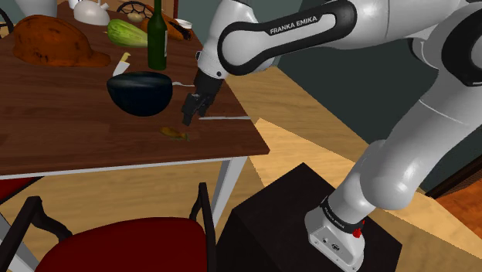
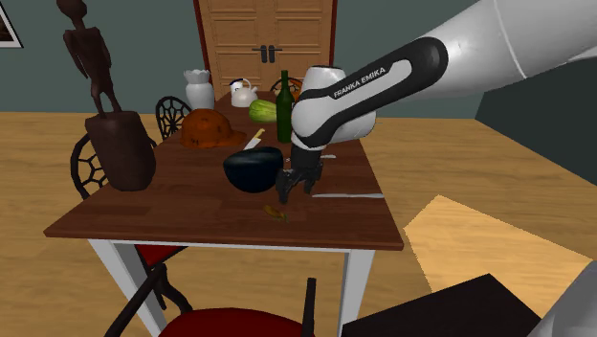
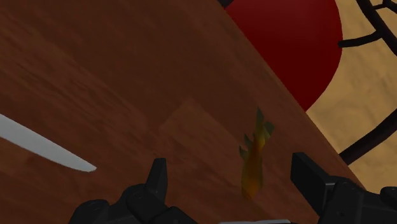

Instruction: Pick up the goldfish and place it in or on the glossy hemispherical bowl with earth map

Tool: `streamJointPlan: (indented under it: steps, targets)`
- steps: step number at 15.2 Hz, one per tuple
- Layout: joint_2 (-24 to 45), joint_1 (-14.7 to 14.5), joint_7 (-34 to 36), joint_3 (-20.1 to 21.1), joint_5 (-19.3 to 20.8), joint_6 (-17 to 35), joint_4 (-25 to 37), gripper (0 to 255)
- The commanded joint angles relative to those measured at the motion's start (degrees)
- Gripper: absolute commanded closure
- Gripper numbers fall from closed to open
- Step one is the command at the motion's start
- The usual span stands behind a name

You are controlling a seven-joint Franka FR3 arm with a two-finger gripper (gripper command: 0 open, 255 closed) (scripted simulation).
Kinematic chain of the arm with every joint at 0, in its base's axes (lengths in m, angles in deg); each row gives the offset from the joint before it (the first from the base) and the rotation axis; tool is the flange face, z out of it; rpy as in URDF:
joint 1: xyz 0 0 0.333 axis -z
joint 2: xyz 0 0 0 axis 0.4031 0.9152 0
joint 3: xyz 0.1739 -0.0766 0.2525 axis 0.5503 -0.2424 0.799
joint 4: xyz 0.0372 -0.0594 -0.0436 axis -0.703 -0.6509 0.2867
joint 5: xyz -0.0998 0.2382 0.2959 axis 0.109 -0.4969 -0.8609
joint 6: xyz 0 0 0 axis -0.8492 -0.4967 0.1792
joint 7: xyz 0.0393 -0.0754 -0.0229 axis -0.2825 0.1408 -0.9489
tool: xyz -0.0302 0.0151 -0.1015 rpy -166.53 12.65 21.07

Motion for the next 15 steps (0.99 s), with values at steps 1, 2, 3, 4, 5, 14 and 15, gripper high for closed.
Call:
streamJointPlan:
  steps: [1, 2, 3, 4, 5, 14, 15]
  targets:
    - [4.0, -1.0, 0.9, 0.9, 1.1, 1.9, 2.7, 0]
    - [5.9, -1.5, 1.3, 1.3, 1.7, 2.5, 4.2, 0]
    - [7.7, -2.1, 1.8, 1.6, 2.4, 3.1, 5.8, 0]
    - [8.2, -2.2, 1.9, 1.7, 2.6, 3.2, 6.3, 0]
    - [8.7, -2.4, 2.0, 1.7, 2.7, 3.9, 6.1, 0]
    - [12.4, -3.1, 2.7, 1.7, 3.7, 8.2, 5.5, 0]
    - [12.4, -3.1, 2.7, 1.7, 3.7, 8.2, 5.5, 0]
